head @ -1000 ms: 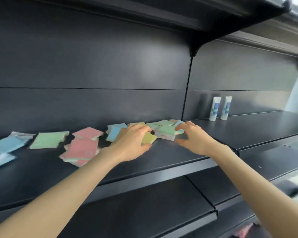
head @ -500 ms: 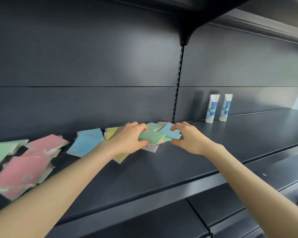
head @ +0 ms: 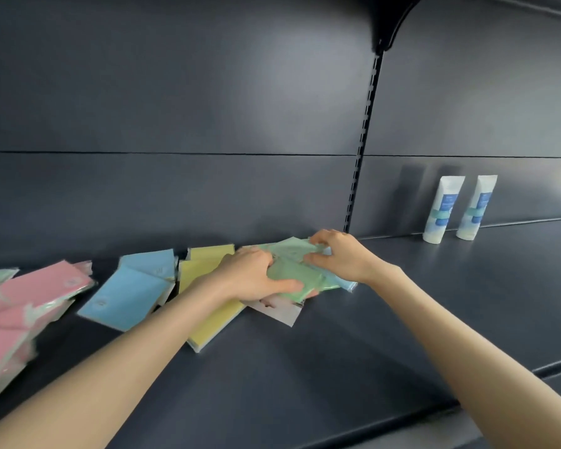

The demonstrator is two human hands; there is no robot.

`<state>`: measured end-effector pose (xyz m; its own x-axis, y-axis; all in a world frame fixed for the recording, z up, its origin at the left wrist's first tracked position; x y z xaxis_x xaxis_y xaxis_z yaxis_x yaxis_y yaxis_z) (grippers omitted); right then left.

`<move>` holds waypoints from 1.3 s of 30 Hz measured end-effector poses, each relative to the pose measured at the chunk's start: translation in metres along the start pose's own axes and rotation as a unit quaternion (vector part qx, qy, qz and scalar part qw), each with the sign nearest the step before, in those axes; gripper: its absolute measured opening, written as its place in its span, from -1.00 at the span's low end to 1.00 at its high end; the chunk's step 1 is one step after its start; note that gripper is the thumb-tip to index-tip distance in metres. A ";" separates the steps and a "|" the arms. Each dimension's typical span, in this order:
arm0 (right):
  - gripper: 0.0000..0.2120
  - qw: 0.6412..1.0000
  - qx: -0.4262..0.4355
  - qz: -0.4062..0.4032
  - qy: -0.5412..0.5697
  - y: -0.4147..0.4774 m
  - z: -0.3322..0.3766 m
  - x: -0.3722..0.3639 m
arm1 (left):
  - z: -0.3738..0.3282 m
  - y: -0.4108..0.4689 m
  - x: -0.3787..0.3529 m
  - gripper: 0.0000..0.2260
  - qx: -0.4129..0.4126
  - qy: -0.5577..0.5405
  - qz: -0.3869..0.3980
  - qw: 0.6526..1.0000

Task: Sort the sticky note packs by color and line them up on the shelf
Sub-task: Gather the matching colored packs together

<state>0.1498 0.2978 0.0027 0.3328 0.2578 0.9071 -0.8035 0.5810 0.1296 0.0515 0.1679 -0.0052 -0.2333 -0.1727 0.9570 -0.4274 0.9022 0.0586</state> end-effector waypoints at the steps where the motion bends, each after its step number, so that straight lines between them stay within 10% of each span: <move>1: -0.52 1.000 -0.001 0.001 0.001 0.008 -0.001 -0.002 | 0.000 0.002 0.001 -0.52 0.006 0.001 -0.005 1.000; 9: -0.41 1.000 -0.018 0.005 -0.019 0.039 -0.014 -0.018 | 0.006 0.003 0.000 -0.54 0.085 -0.130 -0.024 0.988; 20: -0.65 0.959 -0.027 0.041 0.279 0.040 -0.036 -0.017 | 0.016 -0.008 0.003 -0.52 0.136 -0.237 -0.117 0.955; 39: -0.66 0.848 0.095 -0.168 0.493 0.009 0.001 0.017 | 0.033 -0.036 0.038 -0.73 0.079 -0.474 -0.407 0.777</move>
<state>0.1476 0.3062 0.0195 0.7346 0.6772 0.0425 -0.6156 0.6387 0.4616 0.0289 0.1158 0.0197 -0.3352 -0.9419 -0.0222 -0.8547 0.2941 0.4277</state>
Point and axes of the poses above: each hand's wrist, its own y-axis towards the middle knuckle, its own x-axis out of the back of the hand, z = x × y, the point moved 6 cm from there along y, towards the middle knuckle
